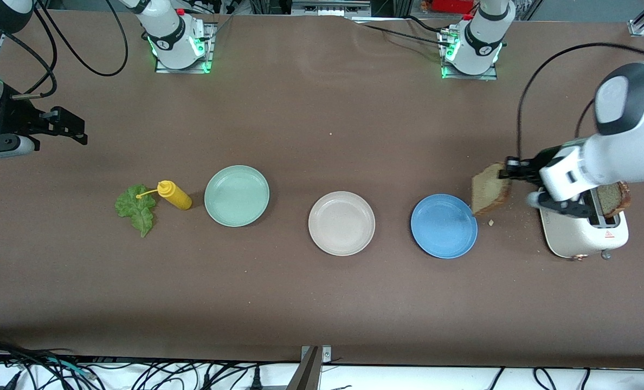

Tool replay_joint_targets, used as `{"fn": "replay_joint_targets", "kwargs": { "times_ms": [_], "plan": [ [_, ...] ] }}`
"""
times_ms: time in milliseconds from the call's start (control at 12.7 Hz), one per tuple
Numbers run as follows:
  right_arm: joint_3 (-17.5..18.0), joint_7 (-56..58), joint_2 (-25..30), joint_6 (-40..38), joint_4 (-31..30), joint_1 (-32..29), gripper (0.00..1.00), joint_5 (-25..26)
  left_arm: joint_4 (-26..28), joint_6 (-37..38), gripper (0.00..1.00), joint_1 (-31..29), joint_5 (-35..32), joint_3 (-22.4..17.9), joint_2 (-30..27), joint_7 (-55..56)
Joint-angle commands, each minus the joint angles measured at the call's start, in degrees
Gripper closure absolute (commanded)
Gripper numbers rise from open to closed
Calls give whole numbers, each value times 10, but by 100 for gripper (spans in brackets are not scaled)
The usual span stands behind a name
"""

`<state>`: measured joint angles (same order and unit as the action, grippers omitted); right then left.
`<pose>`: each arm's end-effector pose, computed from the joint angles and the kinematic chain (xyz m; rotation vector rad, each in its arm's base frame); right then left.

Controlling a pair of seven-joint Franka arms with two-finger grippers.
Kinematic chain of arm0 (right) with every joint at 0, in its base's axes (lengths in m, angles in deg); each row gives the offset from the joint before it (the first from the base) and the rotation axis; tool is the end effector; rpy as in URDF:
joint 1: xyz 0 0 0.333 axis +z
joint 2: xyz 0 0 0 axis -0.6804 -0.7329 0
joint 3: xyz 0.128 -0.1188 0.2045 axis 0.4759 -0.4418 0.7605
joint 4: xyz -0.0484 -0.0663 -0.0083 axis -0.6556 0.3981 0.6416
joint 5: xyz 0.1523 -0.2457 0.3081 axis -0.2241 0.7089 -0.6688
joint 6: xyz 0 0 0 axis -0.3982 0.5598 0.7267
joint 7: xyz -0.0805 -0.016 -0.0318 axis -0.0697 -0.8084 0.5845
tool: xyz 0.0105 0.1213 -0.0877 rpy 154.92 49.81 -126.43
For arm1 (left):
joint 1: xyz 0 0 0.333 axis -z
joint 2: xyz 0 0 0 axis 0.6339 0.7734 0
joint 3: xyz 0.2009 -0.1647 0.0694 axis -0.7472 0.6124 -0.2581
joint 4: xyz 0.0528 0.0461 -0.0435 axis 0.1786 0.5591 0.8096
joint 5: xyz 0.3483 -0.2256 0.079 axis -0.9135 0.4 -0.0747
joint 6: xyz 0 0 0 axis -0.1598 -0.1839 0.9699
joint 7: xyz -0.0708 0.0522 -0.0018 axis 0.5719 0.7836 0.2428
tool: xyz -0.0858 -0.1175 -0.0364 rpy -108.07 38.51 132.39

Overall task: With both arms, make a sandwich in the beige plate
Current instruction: 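Carry the bread slice with the left gripper onto the beige plate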

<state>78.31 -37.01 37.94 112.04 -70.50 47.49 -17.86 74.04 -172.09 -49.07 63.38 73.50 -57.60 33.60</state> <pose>0.5985 0.0185 0.4929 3.1259 0.2377 -0.0366 0.6169 -0.1001 0.3455 2.7853 -0.2138 -0.3607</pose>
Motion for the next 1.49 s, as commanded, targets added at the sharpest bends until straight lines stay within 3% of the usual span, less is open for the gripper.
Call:
{"fn": "replay_joint_targets", "kwargs": {
  "times_ms": [0,236,550,785,1100,1414],
  "plan": [
    [1,-6,2,-7,5,0,0,1,-64,9,100,55,73,-2,61,49],
    [1,-6,2,-7,5,0,0,1,-111,-5,100,84,168,-2,146,42],
    [2,-7,2,-7,5,0,0,0,-129,-113,100,124,290,-1,234,34],
    [1,-7,2,-7,5,0,0,0,-134,-151,100,136,383,-2,279,-53],
    [1,-7,2,-7,5,0,0,0,-128,-159,100,146,432,-2,309,-137],
    [1,-7,2,-7,5,0,0,0,-132,-175,100,148,437,-2,334,-183]
  ]
}}
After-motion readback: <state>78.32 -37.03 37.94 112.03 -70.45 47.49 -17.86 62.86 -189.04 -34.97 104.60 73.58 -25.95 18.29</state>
